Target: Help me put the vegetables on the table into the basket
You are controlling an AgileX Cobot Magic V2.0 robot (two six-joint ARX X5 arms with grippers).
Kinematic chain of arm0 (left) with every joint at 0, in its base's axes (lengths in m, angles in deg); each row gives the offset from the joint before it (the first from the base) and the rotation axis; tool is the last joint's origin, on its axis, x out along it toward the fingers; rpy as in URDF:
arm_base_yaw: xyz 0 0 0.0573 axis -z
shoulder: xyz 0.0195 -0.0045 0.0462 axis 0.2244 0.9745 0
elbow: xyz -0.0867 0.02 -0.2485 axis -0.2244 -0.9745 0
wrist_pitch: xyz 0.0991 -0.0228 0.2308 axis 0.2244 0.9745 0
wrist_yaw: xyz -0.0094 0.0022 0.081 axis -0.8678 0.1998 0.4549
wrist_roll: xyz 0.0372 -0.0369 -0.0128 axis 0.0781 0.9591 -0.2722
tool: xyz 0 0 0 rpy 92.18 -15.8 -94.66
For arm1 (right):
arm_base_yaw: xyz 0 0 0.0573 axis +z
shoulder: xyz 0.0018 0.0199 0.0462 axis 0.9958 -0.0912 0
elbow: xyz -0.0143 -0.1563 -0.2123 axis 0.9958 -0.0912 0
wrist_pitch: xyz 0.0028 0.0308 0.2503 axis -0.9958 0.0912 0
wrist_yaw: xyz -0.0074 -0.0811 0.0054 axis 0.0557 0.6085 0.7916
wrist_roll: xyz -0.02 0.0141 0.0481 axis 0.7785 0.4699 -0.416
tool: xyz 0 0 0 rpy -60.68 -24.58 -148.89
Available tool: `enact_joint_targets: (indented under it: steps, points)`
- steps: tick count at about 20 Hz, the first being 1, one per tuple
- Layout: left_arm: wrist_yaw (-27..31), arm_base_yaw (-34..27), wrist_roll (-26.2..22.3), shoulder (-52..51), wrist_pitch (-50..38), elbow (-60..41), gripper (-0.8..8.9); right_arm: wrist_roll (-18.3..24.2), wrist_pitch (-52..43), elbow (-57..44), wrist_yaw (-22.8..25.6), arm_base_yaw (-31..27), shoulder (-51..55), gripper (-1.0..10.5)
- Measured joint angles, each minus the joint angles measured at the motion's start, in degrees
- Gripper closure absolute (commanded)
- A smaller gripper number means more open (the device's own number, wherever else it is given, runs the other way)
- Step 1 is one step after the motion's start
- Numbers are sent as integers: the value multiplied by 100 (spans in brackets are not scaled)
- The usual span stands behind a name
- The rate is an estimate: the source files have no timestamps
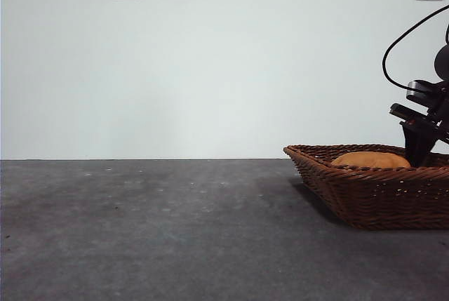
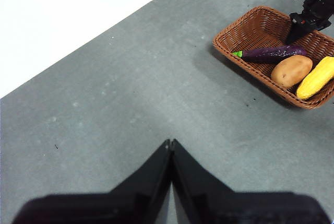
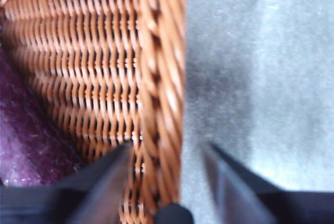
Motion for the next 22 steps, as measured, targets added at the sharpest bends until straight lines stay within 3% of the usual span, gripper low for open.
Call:
enact_joint_targets:
  steps: [4, 8, 10, 14, 19, 22]
  points:
    - [0, 0, 0, -2, 0, 0, 820, -57, 168, 0, 48, -90, 400, 594]
    - [0, 0, 0, -2, 0, 0, 820, -63, 1115, 87, 96, -245, 2369, 604]
    - [-50, 0, 0, -2, 0, 0, 820, -48, 1871, 87, -291, -184, 3294, 609]
    - [-160, 0, 0, -2, 4, 0, 820, 103, 2911, 87, -426, 92, 4708, 792]
    - [-160, 0, 0, -2, 7, 0, 819, 380, 3823, 87, -431, 225, 5630, 961]
    - [-160, 0, 0, -2, 7, 0, 819, 533, 3832, 87, -426, 227, 5864, 958]
